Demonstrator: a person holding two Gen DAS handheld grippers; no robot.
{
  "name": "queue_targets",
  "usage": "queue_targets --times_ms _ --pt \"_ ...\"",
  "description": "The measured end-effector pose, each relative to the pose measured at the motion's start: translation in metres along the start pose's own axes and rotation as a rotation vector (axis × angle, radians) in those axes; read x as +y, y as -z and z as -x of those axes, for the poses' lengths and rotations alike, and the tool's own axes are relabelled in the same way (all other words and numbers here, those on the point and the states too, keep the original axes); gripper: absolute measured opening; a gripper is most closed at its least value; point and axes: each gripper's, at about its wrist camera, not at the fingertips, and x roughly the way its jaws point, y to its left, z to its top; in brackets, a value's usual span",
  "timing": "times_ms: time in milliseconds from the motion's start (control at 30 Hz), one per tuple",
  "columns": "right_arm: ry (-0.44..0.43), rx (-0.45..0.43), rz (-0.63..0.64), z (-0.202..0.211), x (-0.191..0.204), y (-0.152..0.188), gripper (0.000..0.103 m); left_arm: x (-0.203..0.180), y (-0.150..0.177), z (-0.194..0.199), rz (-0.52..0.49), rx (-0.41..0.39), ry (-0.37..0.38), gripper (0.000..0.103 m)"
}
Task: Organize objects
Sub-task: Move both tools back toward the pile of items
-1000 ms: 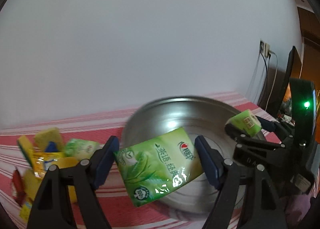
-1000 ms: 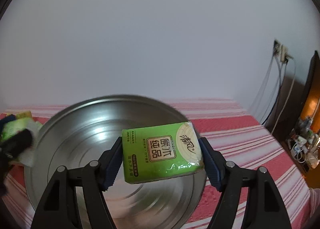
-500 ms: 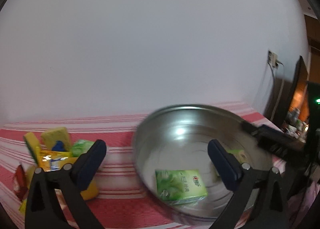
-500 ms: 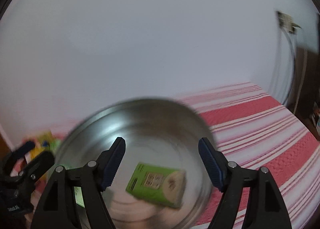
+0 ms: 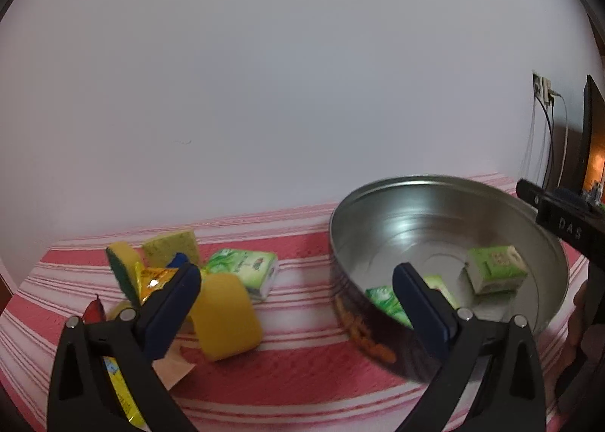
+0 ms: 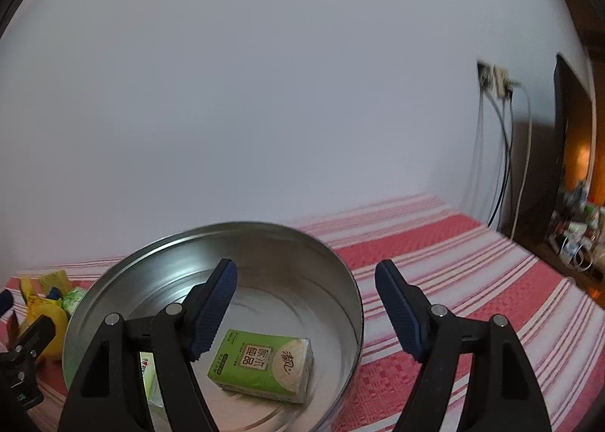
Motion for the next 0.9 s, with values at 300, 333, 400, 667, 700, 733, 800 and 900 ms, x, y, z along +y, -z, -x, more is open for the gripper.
queue_targets --times_ms 300,333,400,667,700,733,800,900 --pt "0.029 -0.024 -0.007 0.017 0.024 0.009 0.077 0.021 0.007 0.008 0.009 0.016 -0.019 0.103" --pt "0.033 -0.022 -0.001 0.018 0.027 0.01 0.077 0.023 0.008 0.01 0.008 0.016 -0.02 0.103" --pt "0.036 -0.028 0.008 0.024 0.033 0.014 0.077 0.026 0.009 0.012 0.006 0.016 -0.02 0.103" --pt "-0.01 -0.014 0.032 0.038 0.064 0.023 0.077 0.056 0.017 0.018 0.021 0.024 -0.038 0.103" --pt "-0.018 -0.012 0.034 0.04 0.068 0.025 0.077 0.061 0.017 0.018 0.026 0.025 -0.043 0.103" --pt "-0.031 -0.007 0.034 0.042 0.073 0.027 0.078 0.065 0.018 0.018 0.029 0.027 -0.048 0.103" --pt "-0.054 0.006 0.037 0.044 0.085 0.03 0.078 0.073 0.019 0.018 0.034 0.031 -0.057 0.103" --pt "-0.076 0.015 0.042 0.047 0.099 0.033 0.078 0.086 0.021 0.018 0.049 0.039 -0.068 0.103"
